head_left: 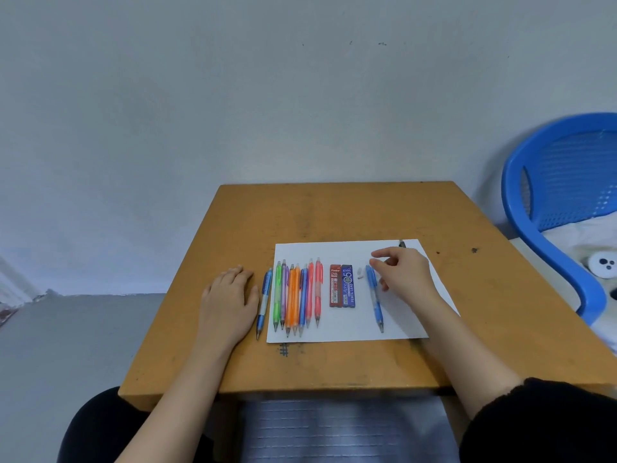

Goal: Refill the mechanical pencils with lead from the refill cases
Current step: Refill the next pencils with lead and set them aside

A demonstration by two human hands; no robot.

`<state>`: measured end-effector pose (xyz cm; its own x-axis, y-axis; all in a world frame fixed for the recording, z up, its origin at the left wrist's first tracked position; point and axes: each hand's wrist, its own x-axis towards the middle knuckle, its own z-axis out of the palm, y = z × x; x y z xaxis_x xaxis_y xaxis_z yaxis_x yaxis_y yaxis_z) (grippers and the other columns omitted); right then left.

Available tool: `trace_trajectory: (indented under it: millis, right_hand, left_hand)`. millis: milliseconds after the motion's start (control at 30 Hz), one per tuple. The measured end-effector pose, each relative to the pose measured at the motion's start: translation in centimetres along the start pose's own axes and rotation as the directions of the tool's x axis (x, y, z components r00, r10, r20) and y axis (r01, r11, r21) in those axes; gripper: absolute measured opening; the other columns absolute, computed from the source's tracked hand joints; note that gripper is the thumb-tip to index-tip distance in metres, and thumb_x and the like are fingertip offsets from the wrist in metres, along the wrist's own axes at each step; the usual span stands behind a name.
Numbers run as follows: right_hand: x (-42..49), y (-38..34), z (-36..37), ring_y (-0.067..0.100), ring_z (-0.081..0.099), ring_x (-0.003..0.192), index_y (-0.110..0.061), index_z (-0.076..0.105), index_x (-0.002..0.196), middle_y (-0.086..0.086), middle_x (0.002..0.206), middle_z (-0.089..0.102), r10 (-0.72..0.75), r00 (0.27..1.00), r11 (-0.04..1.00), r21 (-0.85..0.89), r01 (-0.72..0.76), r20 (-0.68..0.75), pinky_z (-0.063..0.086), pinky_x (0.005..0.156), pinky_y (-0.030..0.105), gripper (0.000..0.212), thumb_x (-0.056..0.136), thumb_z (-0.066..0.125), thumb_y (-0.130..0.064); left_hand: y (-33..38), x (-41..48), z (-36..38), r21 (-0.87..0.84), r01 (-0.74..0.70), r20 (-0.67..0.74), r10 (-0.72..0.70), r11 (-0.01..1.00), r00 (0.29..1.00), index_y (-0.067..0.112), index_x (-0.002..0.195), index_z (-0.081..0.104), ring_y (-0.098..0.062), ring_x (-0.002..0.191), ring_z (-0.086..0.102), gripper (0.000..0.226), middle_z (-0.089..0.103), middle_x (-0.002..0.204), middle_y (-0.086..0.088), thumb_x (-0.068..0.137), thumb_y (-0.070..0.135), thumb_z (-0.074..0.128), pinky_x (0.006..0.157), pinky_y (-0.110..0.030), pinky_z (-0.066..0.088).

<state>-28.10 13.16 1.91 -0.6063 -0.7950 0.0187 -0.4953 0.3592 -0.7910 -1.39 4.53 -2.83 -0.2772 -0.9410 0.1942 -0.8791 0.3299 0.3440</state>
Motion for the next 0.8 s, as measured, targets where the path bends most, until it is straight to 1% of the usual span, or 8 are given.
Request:
trace_trajectory:
  millis: [100,167,233,300,400,467,600,800]
  right_hand:
    - [-0.1,-1.0,-0.8,0.015,0.059,0.062,-0.016,0.068,0.108,0.002,0.076,0.061,-0.065,0.998,0.997,0.036,0.065,0.005,0.043,0.053,0.015,0.019,0.092,0.058,-0.017]
    - [-0.1,-1.9,-1.1,0.015,0.058,0.067,-0.016,0.069,0.109,0.001,0.079,0.062,-0.127,0.991,0.992,0.025,0.126,0.034,0.048,0.058,0.021,0.02,0.091,0.06,-0.015]
    - [-0.1,-2.9,-1.0,0.01,0.055,0.07,-0.017,0.068,0.112,-0.002,0.084,0.062,-0.196,0.974,0.979,-0.038,0.201,0.115,0.046,0.059,0.02,0.023,0.089,0.063,-0.018]
    - [-0.1,-3.9,-0.7,0.008,0.054,0.082,-0.019,0.064,0.119,-0.004,0.094,0.061,-0.231,0.941,0.947,-0.163,0.276,0.247,0.041,0.061,0.017,0.033,0.087,0.067,-0.026]
    - [0.1,-4.7,0.4,0.017,0.037,0.122,-0.02,0.05,0.136,-0.002,0.119,0.056,-0.196,0.883,0.836,-0.399,0.377,0.426,0.04,0.091,0.029,0.062,0.081,0.072,-0.04]
    - [0.3,-4.9,1.2,0.023,0.024,0.131,-0.02,0.042,0.142,0.002,0.133,0.047,-0.127,0.858,0.739,-0.529,0.417,0.498,0.032,0.103,0.039,0.08,0.075,0.073,-0.051]
    - [0.8,-4.9,2.2,0.025,0.023,0.128,-0.019,0.047,0.135,0.006,0.134,0.041,-0.057,0.824,0.575,-0.656,0.489,0.564,0.025,0.104,0.041,0.086,0.067,0.07,-0.067]
    - [1.3,-5.4,2.8,0.021,0.028,0.12,-0.017,0.055,0.124,0.004,0.125,0.046,-0.084,0.811,0.574,-0.637,0.514,0.579,0.027,0.1,0.037,0.079,0.063,0.073,-0.065]
  left_hand:
    - [0.0,0.0,0.0,-0.002,0.0,-0.001,0.0,1.0,1.0,0.022,0.139,0.048,-0.015,0.138,0.034,0.044,0.042,0.148,0.002,0.099,0.04,0.043,0.112,-0.039,0.026]
    - [0.1,0.0,0.0,0.003,0.0,0.001,0.0,1.0,1.0,0.023,0.14,0.047,-0.014,0.138,0.034,0.044,0.042,0.149,0.003,0.099,0.04,0.042,0.112,-0.038,0.026]
    - [0.1,0.0,0.0,0.004,0.001,0.006,-0.001,1.0,1.0,0.023,0.14,0.047,-0.014,0.138,0.034,0.045,0.041,0.149,0.003,0.099,0.041,0.041,0.112,-0.038,0.026]
    - [0.2,0.0,-0.1,0.002,0.001,0.005,-0.001,1.0,1.0,0.023,0.14,0.046,-0.014,0.138,0.034,0.045,0.041,0.149,0.003,0.099,0.041,0.041,0.112,-0.037,0.026]
    - [0.2,-0.1,-0.2,0.005,0.002,0.008,-0.002,1.0,1.0,0.024,0.141,0.046,-0.013,0.138,0.033,0.045,0.04,0.149,0.004,0.099,0.041,0.041,0.112,-0.036,0.026]
    - [0.3,-0.2,-0.3,0.004,0.006,0.013,-0.006,1.0,1.0,0.024,0.141,0.045,-0.013,0.138,0.032,0.045,0.04,0.15,0.004,0.1,0.041,0.04,0.112,-0.036,0.025]
    - [0.3,-0.2,-0.4,-0.003,0.006,0.012,-0.006,1.0,1.0,0.023,0.141,0.045,-0.013,0.139,0.032,0.045,0.039,0.15,0.004,0.1,0.041,0.04,0.113,-0.036,0.025]
    - [0.3,-0.2,-0.3,-0.009,0.008,0.006,-0.008,1.0,1.0,0.024,0.141,0.045,-0.014,0.139,0.032,0.045,0.039,0.15,0.004,0.1,0.041,0.041,0.113,-0.036,0.025]
